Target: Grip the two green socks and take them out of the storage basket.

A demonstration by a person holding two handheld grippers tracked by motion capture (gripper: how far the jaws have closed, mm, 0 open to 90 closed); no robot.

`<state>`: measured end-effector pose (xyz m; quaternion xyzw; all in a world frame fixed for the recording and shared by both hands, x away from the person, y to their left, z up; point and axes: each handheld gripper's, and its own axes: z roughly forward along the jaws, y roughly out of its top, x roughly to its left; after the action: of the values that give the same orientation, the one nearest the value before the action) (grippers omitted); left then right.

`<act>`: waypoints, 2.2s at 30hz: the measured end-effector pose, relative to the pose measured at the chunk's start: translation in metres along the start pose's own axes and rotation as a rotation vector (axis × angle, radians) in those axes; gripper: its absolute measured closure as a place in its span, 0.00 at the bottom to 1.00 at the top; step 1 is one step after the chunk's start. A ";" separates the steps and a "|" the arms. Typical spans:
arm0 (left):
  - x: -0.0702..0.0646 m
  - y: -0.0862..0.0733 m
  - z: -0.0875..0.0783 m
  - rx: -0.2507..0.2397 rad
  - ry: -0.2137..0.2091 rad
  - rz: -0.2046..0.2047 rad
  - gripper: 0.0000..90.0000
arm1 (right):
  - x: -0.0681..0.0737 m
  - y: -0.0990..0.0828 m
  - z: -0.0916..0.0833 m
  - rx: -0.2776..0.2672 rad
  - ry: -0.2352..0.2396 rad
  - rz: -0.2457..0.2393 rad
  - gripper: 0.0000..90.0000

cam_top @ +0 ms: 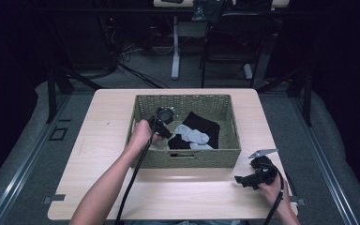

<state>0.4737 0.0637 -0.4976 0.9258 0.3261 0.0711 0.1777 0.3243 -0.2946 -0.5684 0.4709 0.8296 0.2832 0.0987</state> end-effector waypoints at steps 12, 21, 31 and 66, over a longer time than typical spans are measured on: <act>0.001 -0.002 -0.046 -0.084 0.008 0.012 0.91 | 0.000 0.000 -0.001 0.007 0.010 -0.001 0.01; 0.003 0.002 -0.082 -0.153 0.024 0.013 0.92 | 0.000 -0.001 -0.001 0.010 0.004 0.002 0.01; 0.009 0.008 -0.129 -0.247 0.057 0.005 0.92 | 0.000 -0.001 -0.002 0.009 0.006 0.002 0.01; 0.047 -0.040 -0.244 -0.383 0.223 -0.079 0.92 | -0.001 -0.003 -0.002 0.006 -0.003 0.014 0.01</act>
<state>0.4264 0.1909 -0.2860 0.8481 0.3601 0.2267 0.3158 0.3217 -0.2973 -0.5684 0.4774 0.8271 0.2808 0.0963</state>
